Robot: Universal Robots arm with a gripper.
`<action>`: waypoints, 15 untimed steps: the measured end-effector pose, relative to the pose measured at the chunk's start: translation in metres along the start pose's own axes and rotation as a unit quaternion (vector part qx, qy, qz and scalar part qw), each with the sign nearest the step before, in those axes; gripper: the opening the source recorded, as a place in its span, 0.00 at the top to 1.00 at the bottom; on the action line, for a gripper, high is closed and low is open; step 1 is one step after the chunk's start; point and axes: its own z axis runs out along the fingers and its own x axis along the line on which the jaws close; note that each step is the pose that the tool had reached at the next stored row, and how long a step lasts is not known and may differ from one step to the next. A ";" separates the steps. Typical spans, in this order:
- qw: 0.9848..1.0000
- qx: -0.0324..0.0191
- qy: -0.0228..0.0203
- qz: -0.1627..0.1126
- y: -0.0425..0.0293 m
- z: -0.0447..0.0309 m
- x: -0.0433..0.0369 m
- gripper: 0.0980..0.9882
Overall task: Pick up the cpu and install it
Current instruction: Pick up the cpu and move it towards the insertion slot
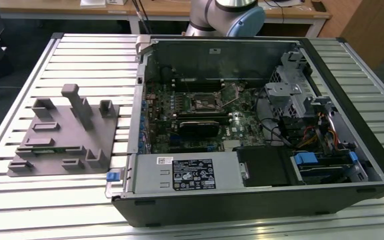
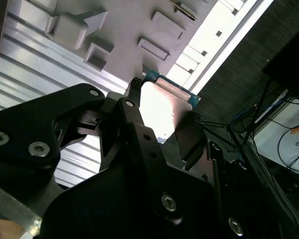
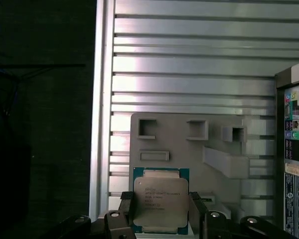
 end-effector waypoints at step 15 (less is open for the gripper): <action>1.000 0.002 0.000 0.000 0.0032 -0.0176 0.0000 0.52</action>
